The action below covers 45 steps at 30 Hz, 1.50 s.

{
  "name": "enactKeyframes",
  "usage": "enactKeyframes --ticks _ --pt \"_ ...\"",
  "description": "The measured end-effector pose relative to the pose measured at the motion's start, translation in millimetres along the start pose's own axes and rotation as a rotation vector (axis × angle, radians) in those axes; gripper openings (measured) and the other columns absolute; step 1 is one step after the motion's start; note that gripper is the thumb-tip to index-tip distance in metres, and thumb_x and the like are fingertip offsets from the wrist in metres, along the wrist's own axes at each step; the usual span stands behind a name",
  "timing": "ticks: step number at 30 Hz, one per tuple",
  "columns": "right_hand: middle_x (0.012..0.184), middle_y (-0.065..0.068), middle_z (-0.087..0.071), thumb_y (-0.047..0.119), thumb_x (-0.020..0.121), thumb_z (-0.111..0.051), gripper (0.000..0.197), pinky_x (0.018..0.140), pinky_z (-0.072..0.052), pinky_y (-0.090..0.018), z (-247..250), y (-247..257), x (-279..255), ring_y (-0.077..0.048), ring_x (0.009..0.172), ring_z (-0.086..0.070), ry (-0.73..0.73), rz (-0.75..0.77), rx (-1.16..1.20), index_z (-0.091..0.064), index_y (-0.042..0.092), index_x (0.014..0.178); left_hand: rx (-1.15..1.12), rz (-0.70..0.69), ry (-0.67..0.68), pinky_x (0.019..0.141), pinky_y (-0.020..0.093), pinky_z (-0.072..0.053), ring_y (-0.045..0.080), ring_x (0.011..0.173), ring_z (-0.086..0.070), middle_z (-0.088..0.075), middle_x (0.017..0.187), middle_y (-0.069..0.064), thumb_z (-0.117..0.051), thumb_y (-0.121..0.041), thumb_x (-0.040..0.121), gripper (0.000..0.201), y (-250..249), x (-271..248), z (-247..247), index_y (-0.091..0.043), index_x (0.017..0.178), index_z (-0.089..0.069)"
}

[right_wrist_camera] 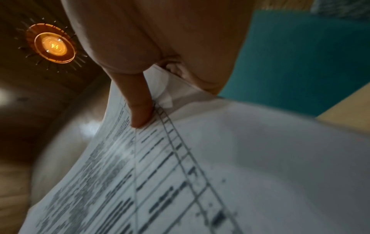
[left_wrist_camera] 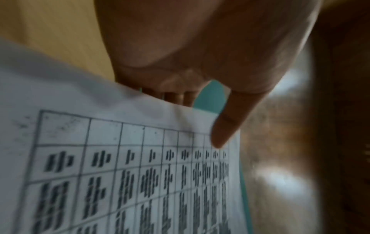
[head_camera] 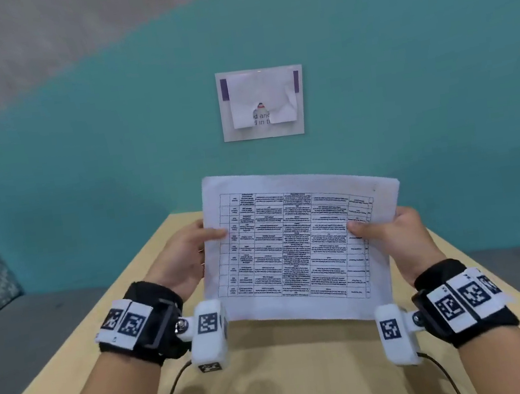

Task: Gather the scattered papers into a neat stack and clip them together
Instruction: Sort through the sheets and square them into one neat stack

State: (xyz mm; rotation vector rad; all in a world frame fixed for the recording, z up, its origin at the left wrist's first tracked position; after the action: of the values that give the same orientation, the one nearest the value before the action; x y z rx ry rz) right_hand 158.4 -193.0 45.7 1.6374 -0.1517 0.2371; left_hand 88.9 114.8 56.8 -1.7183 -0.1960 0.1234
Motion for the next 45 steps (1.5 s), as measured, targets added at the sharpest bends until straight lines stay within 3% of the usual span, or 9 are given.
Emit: enactKeyframes --ticks 4,15,28,30,33,36,39,42,45 --pt "0.092 0.001 -0.080 -0.001 0.083 -0.076 0.019 0.080 -0.058 -0.039 -10.9 2.3 -1.6 -0.020 0.087 -0.076 -0.050 0.056 -0.029 -0.076 0.016 0.090 0.021 -0.138 -0.134 0.092 0.048 -0.059 0.035 0.107 -0.075 -0.079 0.113 0.012 -0.059 0.012 0.092 0.036 4.1 5.2 -8.1 -0.011 0.116 -0.073" --pt "0.103 -0.012 -0.075 -0.007 0.083 -0.061 0.027 0.089 -0.057 -0.051 -13.8 -13.0 -0.4 -0.035 0.096 -0.070 -0.095 -0.040 -0.008 -0.067 0.014 0.101 0.106 -0.070 -0.174 0.090 0.047 -0.057 0.039 0.109 -0.071 -0.078 0.113 0.011 -0.054 0.006 0.093 0.028 34.5 10.9 -21.7 -0.010 0.110 -0.070" --pt "0.099 0.000 -0.078 -0.011 0.083 -0.066 0.034 0.076 -0.057 -0.037 -12.1 -20.0 -2.6 -0.025 0.094 -0.073 -0.072 -0.055 -0.073 -0.070 0.017 0.102 0.116 -0.042 -0.196 0.094 0.051 -0.057 0.032 0.109 -0.072 -0.077 0.117 0.007 -0.065 0.003 0.087 0.036 44.2 20.0 -15.8 -0.011 0.120 -0.066" --pt "0.095 0.002 -0.077 -0.011 0.083 -0.067 0.032 0.070 -0.056 -0.032 -11.0 -6.4 -4.0 -0.020 0.090 -0.073 -0.088 0.033 -0.125 -0.069 0.018 0.098 0.163 -0.121 -0.278 0.088 0.040 -0.054 0.025 0.111 -0.068 -0.069 0.126 0.007 -0.077 -0.012 0.082 0.049 33.3 21.5 -14.3 -0.013 0.126 -0.055" --pt "0.087 0.011 -0.075 -0.009 0.082 -0.069 0.035 0.068 -0.055 -0.026 -10.0 18.9 -8.4 -0.007 0.082 -0.072 -0.077 0.205 -0.231 -0.069 0.024 0.090 0.329 -0.463 -0.466 0.107 0.033 -0.036 0.016 0.129 -0.045 -0.045 0.139 0.000 -0.082 -0.031 0.072 0.073 0.5 2.4 -21.3 -0.026 0.130 -0.037" --pt "0.090 0.006 -0.075 -0.006 0.083 -0.070 0.028 0.074 -0.059 -0.034 -12.4 40.8 -15.8 -0.014 0.084 -0.071 -0.053 0.364 -0.352 -0.070 0.018 0.098 0.581 -0.692 -0.346 0.115 0.031 -0.026 0.011 0.139 -0.036 -0.043 0.142 -0.010 -0.077 -0.041 0.068 0.078 -28.6 -29.0 -44.3 -0.031 0.136 -0.040" --pt "0.085 -0.011 -0.070 0.000 0.083 -0.071 0.017 0.070 -0.056 -0.043 -20.3 60.8 -26.8 -0.032 0.081 -0.064 -0.015 0.564 -0.493 -0.065 0.011 0.094 0.828 -0.744 -0.242 0.123 0.042 -0.027 0.016 0.147 -0.036 -0.050 0.142 -0.012 -0.077 -0.041 0.067 0.076 -44.9 -52.7 -63.6 -0.031 0.137 -0.047" --pt "0.071 -0.008 -0.060 -0.001 0.080 -0.071 0.017 0.064 -0.046 -0.038 -27.8 76.7 -39.9 -0.028 0.068 -0.053 0.016 0.737 -0.607 -0.061 0.011 0.087 0.835 -0.656 -0.136 0.093 0.026 -0.052 0.002 0.105 -0.066 -0.070 0.115 -0.013 -0.083 -0.026 0.072 0.054 -53.7 -63.4 -67.0 -0.035 0.119 -0.058" --pt "0.067 -0.002 -0.056 -0.004 0.078 -0.071 0.023 0.063 -0.043 -0.038 -31.2 82.3 -45.6 -0.026 0.064 -0.049 0.054 0.799 -0.626 -0.059 0.014 0.083 0.836 -0.593 -0.079 0.062 0.031 -0.052 0.014 0.070 -0.067 -0.074 0.081 -0.005 -0.082 -0.014 0.079 0.028 -55.8 -62.2 -62.0 -0.029 0.099 -0.070"
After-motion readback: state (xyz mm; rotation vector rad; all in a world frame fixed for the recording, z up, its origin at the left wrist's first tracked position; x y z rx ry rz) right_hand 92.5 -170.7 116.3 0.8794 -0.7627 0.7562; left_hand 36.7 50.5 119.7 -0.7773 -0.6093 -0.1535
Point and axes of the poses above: each hand's wrist, its own x-axis towards the middle knuckle, its own z-axis out of the back of the hand, y = z × x, the point moved 1 cm from there along x, towards the middle knuckle
